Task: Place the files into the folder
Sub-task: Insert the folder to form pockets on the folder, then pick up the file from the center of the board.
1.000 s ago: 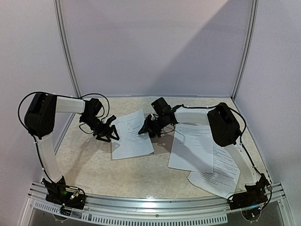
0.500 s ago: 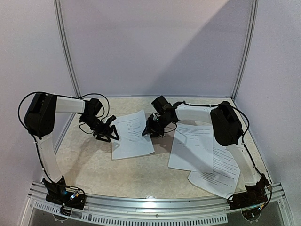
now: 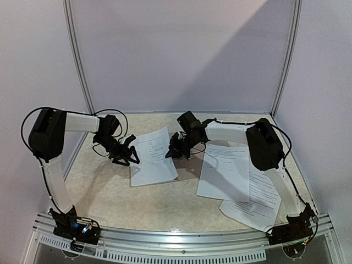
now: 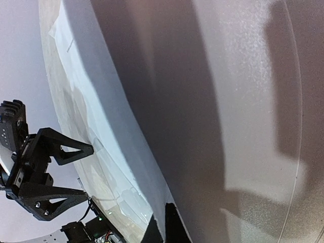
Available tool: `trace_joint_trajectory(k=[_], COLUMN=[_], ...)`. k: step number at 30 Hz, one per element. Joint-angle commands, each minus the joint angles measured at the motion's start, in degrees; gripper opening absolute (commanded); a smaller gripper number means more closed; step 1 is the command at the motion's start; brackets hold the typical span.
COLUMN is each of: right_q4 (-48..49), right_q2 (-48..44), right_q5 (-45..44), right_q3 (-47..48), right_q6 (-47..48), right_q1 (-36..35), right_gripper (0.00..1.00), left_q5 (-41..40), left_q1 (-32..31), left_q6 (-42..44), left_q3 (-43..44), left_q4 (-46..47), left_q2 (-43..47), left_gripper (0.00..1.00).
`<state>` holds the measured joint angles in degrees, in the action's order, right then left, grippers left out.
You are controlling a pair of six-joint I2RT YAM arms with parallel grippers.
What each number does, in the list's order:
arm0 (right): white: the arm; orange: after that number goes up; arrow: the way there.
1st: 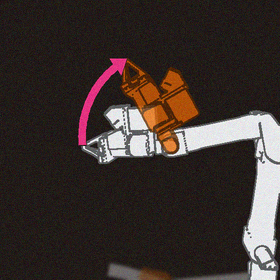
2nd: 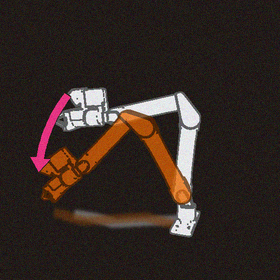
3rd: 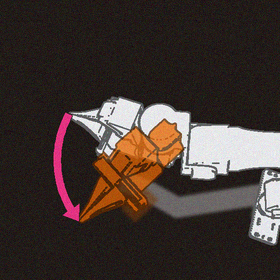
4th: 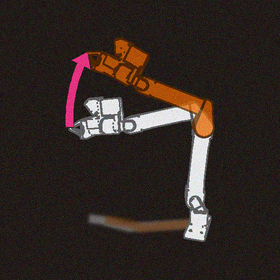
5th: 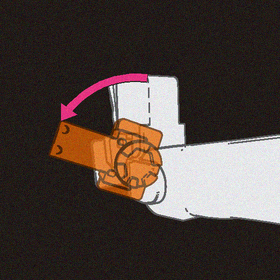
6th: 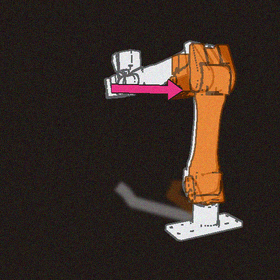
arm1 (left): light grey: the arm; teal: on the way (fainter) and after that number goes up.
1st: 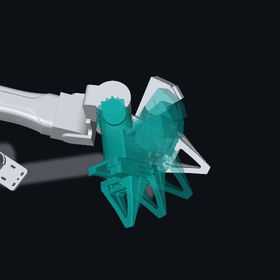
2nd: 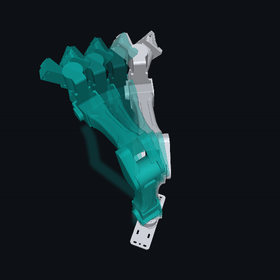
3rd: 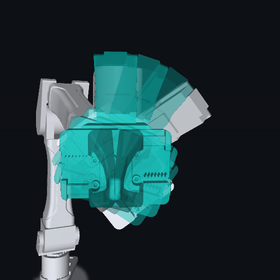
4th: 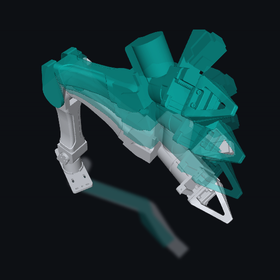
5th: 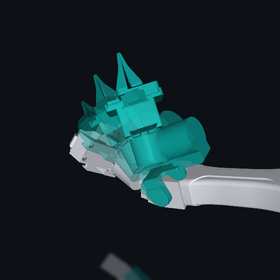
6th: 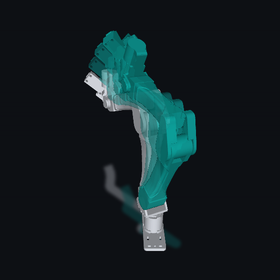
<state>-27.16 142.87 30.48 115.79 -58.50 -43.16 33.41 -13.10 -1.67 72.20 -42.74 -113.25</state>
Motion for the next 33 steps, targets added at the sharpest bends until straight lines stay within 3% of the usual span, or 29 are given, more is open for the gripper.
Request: trace_joint_trajectory(k=[1, 6, 12, 21, 26, 33], right_q4=[2.36, 2.87, -3.72, -18.78, -23.54, -18.66], right_q2=[-0.44, 0.00, -2.18, -10.25, -22.71, -38.60], right_q5=[0.88, 1.34, -3.15, -10.75, -19.45, -21.45], right_q3=[-0.76, -0.74, 1.35, 5.64, -6.33, -32.70], right_q6=[-1.75, -2.49, 1.73, 16.55, 24.33, 30.55], right_q1=[-0.98, -1.09, -0.97, 2.36, 8.34, 24.82], right_gripper=[0.00, 0.01, 0.28, 0.55, 0.66, 0.75], left_q5=[-2.73, -2.64, -4.23, -9.62, -11.26, -11.19], left_q1=[0.80, 0.80, 0.93, 0.89, 0.92, 1.02], left_q6=[-0.35, -0.28, 0.58, 4.05, 7.87, 11.70], left_q3=[-1.63, -1.63, -1.15, 1.33, 5.19, 8.43], left_q4=[-1.03, -1.04, -1.52, -3.85, -7.65, -10.91], left_q2=[-0.67, -0.59, 1.17, 5.79, 7.39, 10.80], left_gripper=[0.78, 0.78, 0.79, 0.80, 0.81, 0.82])
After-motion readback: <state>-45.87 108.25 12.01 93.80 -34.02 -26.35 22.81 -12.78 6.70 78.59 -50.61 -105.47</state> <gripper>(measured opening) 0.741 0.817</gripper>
